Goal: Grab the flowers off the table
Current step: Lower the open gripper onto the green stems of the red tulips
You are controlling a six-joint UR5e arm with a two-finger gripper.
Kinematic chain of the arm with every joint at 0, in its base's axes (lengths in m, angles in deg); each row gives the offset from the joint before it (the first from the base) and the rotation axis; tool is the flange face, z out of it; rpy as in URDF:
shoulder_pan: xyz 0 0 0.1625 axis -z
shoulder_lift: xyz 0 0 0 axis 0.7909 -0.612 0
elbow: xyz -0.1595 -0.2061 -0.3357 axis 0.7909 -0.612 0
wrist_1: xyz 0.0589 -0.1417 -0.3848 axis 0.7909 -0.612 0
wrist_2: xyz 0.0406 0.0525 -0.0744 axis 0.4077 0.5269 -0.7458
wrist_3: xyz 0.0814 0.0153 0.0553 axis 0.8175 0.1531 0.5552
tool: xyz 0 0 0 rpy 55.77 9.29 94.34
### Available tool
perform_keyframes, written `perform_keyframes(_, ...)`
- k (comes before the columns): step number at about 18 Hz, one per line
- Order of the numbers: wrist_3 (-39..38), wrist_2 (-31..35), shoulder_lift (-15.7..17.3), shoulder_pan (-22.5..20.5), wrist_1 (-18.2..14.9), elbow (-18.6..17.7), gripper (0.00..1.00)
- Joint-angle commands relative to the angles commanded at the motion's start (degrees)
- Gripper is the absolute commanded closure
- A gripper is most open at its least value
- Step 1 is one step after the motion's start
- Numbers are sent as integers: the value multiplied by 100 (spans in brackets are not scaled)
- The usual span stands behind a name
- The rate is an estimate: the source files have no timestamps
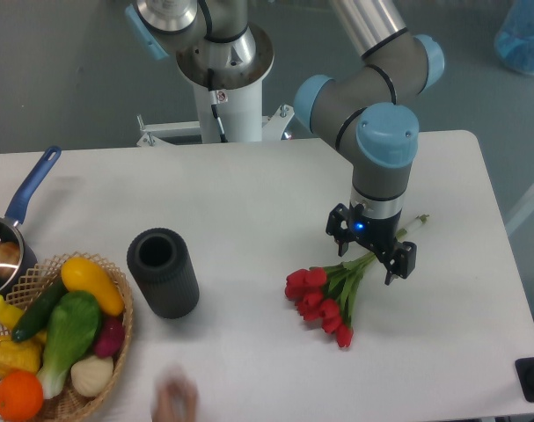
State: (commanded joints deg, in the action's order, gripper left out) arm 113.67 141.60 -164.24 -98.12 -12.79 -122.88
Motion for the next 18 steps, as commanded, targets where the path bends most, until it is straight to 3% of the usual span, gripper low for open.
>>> perform_keyframes(6, -35, -17, 18, -18, 17, -123, 0)
perform_keyframes(13, 44, -316, 79, -229, 193, -720, 0)
perform_keyframes(18, 26, -263, 62, -211, 193, -862, 0)
